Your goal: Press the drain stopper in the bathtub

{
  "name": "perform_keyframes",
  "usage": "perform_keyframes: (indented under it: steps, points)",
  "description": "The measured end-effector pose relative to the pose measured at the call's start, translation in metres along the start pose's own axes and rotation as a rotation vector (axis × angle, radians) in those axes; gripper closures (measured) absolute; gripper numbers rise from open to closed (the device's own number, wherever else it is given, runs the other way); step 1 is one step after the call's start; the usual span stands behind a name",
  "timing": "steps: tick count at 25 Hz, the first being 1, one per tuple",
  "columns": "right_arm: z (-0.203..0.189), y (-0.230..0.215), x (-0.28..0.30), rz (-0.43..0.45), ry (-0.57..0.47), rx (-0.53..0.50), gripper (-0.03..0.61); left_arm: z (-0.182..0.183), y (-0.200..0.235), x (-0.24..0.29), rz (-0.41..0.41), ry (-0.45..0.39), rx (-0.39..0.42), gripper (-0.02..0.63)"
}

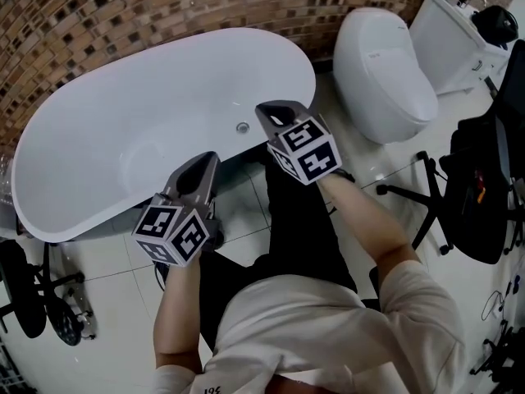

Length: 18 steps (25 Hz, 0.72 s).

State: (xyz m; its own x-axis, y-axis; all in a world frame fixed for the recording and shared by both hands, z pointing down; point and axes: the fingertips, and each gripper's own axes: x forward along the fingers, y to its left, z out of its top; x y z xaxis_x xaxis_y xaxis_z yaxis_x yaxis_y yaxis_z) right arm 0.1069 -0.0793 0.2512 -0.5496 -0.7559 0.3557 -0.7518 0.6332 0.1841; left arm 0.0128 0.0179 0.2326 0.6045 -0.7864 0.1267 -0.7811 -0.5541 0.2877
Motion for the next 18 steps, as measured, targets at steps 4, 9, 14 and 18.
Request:
perform_keyframes:
  steps: [4, 9, 14, 18]
  points:
    - [-0.001, 0.002, -0.008, -0.002, -0.038, 0.037, 0.565, 0.000, -0.006, -0.003, 0.000, -0.013, 0.006, 0.597]
    - [-0.006, 0.009, -0.018, 0.016, -0.077, 0.061, 0.566, -0.010, -0.011, -0.006, 0.002, -0.003, -0.004, 0.597]
    - [-0.020, 0.019, -0.019, 0.043, -0.070, 0.076, 0.565, -0.022, -0.011, -0.008, 0.008, 0.014, -0.024, 0.597]
    - [-0.021, 0.027, -0.018, 0.062, -0.057, 0.051, 0.563, -0.026, -0.012, -0.007, 0.012, 0.020, -0.024, 0.597]
